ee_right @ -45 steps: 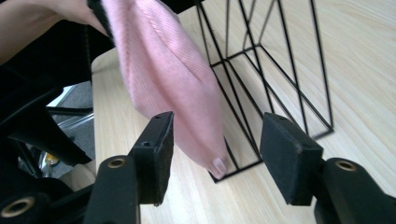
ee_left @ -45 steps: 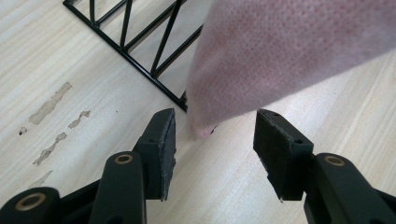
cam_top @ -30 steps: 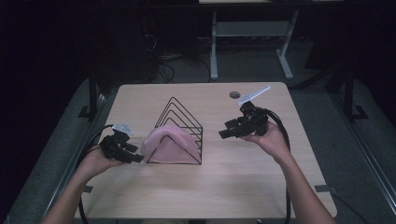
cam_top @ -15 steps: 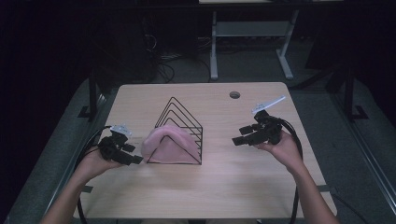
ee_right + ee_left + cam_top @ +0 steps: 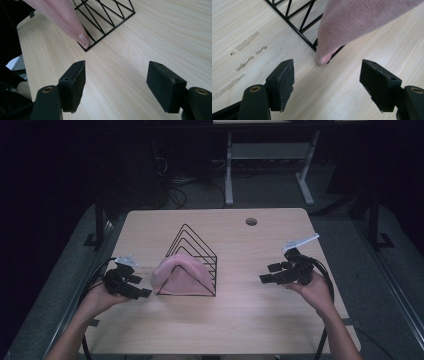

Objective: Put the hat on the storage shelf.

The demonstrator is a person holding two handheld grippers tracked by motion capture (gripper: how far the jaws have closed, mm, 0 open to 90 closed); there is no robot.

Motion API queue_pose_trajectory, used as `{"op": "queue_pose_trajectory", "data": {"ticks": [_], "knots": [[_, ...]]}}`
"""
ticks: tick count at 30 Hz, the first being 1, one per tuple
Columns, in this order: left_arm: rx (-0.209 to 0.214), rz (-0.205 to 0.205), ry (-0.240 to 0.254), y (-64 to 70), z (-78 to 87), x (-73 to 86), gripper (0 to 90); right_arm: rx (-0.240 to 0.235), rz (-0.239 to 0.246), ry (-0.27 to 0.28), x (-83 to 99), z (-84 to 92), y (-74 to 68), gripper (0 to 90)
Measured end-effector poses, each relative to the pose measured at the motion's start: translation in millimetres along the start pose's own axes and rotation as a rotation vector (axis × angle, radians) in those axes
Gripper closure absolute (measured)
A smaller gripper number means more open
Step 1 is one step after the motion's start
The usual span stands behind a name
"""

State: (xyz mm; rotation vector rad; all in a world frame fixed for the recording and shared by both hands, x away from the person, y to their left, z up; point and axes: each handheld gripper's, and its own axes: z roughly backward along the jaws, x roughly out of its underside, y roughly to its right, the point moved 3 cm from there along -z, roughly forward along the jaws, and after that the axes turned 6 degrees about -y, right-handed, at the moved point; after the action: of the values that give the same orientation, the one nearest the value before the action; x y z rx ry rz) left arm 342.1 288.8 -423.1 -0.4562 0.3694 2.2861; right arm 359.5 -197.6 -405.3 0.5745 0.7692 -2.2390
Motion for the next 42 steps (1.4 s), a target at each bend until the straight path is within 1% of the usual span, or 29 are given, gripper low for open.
{"op": "queue_pose_trajectory", "data": {"ticks": [1, 2, 3, 4, 5, 8, 9, 11, 12, 15, 16, 18, 19, 20, 21, 23, 27, 29, 30, 32, 33, 36, 37, 38, 40, 41, 42], "knots": [[0.0, 0.009, 0.01, 0.5, -0.6, 0.8, 27.7, 0.005, -0.003, 0.005, 2.4, 1.2, 1.1, 31.0], [-0.002, 0.009, 0.006, 0.4, -0.2, 2.2, 27.6, 0.008, -0.009, 0.011, 4.8, 2.2, 2.1, 31.0], [-0.002, 0.013, 0.013, 0.6, -0.5, 3.1, 27.6, 0.011, -0.017, 0.01, 7.4, 3.2, 2.9, 31.0], [-0.002, 0.01, 0.01, 0.3, -0.4, 4.6, 27.5, 0.016, -0.022, 0.012, 9.9, 3.8, 3.6, 31.0], [-0.002, 0.02, 0.017, 0.8, -1.0, 5.6, 27.5, 0.018, -0.023, 0.01, 12.5, 4.6, 4.4, 31.0], [-0.005, 0.018, 0.031, 0.6, -0.7, 8.8, 27.2, 0.027, -0.038, 0.01, 20.5, 5.5, 6.8, 30.7], [-0.006, 0.028, 0.04, 1.7, -1.1, 9.5, 27.0, 0.028, -0.041, 0.006, 23.3, 6.1, 7.6, 30.5], [-0.015, 0.015, 0.034, 1.5, -1.1, 11.3, 27.1, 0.046, -0.05, 0.005, 28.8, 7.6, 8.8, 30.6], [-0.017, 0.015, 0.033, 1.7, -1.4, 12.2, 27.0, 0.059, -0.051, -0.002, 31.8, 8.9, 10.0, 30.5], [-0.02, 0.018, 0.029, 2.3, -3.3, 15.4, 27.0, 0.069, -0.085, 0.002, 45.4, 13.7, 14.1, 30.4], [-0.022, 0.015, 0.03, 2.3, -4.1, 16.4, 27.0, 0.069, -0.085, 0.002, 45.4, 13.7, 14.1, 30.4], [-0.02, 0.021, 0.033, 3.4, -6.0, 18.4, 26.8, 0.075, -0.092, 0.002, 52.5, 15.5, 15.9, 30.4], [-0.022, 0.017, 0.03, 3.8, -6.5, 19.1, 26.7, 0.08, -0.097, 0.002, 55.9, 16.8, 16.4, 30.4], [-0.02, 0.017, 0.03, 4.5, -7.4, 20.0, 26.5, 0.079, -0.105, 0.003, 59.1, 18.1, 16.8, 30.4], [-0.023, 0.008, 0.026, 6.0, -8.3, 21.5, 26.3, 0.084, -0.11, 0.011, 65.1, 20.3, 17.8, 30.5], [-0.023, 0.004, 0.024, 6.7, -8.6, 22.1, 26.3, 0.086, -0.116, 0.014, 68.1, 21.4, 17.7, 30.5], [-0.03, 0.003, 0.026, 10.2, -8.6, 24.2, 26.1, 0.092, -0.127, 0.029, 78.8, 24.2, 17.7, 30.6], [-0.029, 0.012, 0.035, 12.1, -8.6, 25.2, 26.1, 0.083, -0.137, 0.039, 84.1, 24.6, 17.6, 30.6], [-0.031, 0.013, 0.037, 13.0, -8.5, 25.8, 26.0, 0.087, -0.139, 0.043, 86.6, 24.8, 17.3, 30.6], [-0.043, 0.011, 0.044, 15.4, -7.7, 27.0, 25.9, 0.087, -0.144, 0.054, 91.2, 25.5, 15.4, 30.3], [-0.043, 0.02, 0.051, 17.4, -7.5, 27.8, 25.9, 0.088, -0.136, 0.062, 93.4, 26.0, 14.3, 30.2], [-0.062, 0.031, 0.077, 23.8, -6.0, 30.4, 25.9, 0.096, -0.139, 0.079, 101.1, 26.6, 8.2, 28.9], [-0.081, 0.032, 0.086, 25.4, -5.5, 31.8, 26.0, 0.103, -0.141, 0.09, 104.2, 25.9, 5.3, 28.8], [-0.093, 0.047, 0.098, 27.7, -5.5, 33.6, 25.9, 0.111, -0.135, 0.095, 107.8, 25.4, 2.5, 28.5], [-0.099, 0.078, 0.143, 32.2, -5.7, 37.0, 26.0, 0.116, -0.14, 0.114, 115.1, 22.4, -3.7, 28.0], [-0.11, 0.086, 0.163, 33.9, -5.9, 38.7, 26.0, 0.124, -0.139, 0.119, 119.0, 20.5, -6.6, 27.4], [-0.115, 0.101, 0.195, 36.4, -6.6, 40.1, 26.0, 0.129, -0.142, 0.116, 122.3, 18.3, -9.5, 26.9]]}}
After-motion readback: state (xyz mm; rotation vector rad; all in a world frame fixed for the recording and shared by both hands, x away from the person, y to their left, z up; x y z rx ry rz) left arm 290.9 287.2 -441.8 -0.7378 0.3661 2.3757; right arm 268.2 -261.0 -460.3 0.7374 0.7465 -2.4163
